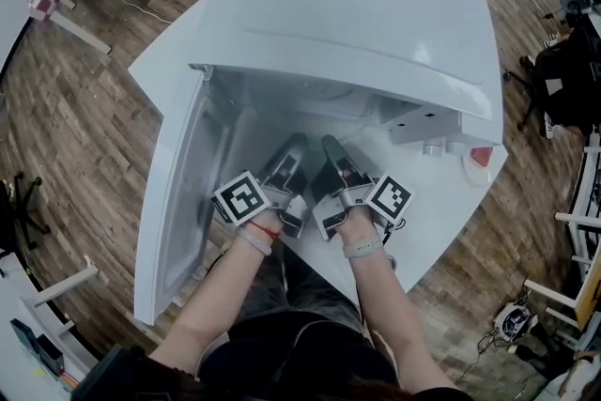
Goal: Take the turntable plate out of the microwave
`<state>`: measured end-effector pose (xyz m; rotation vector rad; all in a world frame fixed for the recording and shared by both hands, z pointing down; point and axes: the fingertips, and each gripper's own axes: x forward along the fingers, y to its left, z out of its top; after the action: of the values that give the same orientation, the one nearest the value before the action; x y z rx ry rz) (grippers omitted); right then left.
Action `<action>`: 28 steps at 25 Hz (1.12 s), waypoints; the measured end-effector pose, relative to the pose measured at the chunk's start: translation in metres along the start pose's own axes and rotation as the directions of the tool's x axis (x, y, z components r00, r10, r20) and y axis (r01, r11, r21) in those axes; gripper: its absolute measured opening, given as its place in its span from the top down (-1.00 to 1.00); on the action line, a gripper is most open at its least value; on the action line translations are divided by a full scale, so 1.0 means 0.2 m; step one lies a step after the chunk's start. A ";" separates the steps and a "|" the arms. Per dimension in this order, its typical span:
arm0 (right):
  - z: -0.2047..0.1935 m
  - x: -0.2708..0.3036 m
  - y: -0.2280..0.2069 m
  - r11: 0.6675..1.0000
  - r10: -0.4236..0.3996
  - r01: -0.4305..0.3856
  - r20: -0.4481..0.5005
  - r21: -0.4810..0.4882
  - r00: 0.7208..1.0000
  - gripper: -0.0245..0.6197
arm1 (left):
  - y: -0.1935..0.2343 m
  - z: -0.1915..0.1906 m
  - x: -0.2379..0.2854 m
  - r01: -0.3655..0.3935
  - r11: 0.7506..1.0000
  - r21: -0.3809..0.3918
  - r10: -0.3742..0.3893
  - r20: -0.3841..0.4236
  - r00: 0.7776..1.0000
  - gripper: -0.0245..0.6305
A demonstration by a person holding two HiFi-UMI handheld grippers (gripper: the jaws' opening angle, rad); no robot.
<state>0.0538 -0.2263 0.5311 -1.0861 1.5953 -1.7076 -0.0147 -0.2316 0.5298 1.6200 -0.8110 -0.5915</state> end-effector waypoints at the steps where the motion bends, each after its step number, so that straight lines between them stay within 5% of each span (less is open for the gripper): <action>1: 0.00 -0.01 0.00 1.000 0.000 0.000 -0.005 0.000 1.000 0.77 | 0.00 0.01 0.00 0.002 1.000 -0.011 -0.002 0.008 1.000 0.70; 13: -0.07 -0.09 -0.02 1.000 0.005 -0.004 -0.066 0.008 0.998 0.77 | 0.06 0.10 0.01 -0.001 0.997 -0.083 0.008 0.084 0.996 0.70; 17: -0.10 -0.13 -0.02 1.000 0.012 -0.010 -0.073 0.018 0.997 0.77 | 0.02 0.09 0.03 0.051 0.986 -0.156 -0.033 0.115 0.993 0.70; 21: -0.10 -0.13 0.00 1.000 0.023 -0.022 -0.088 0.014 0.996 0.77 | 0.06 0.12 0.04 0.008 0.994 -0.111 0.004 0.109 0.994 0.70; 28: -0.13 -0.17 0.00 1.000 0.027 -0.026 -0.103 0.014 0.994 0.77 | 0.05 0.13 0.06 0.043 0.987 -0.155 -0.021 0.138 0.990 0.70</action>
<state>0.0504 -0.1839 0.5256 -0.9803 1.6525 -1.7795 -0.0288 -0.2573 0.5341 1.4616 -0.8179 -0.7771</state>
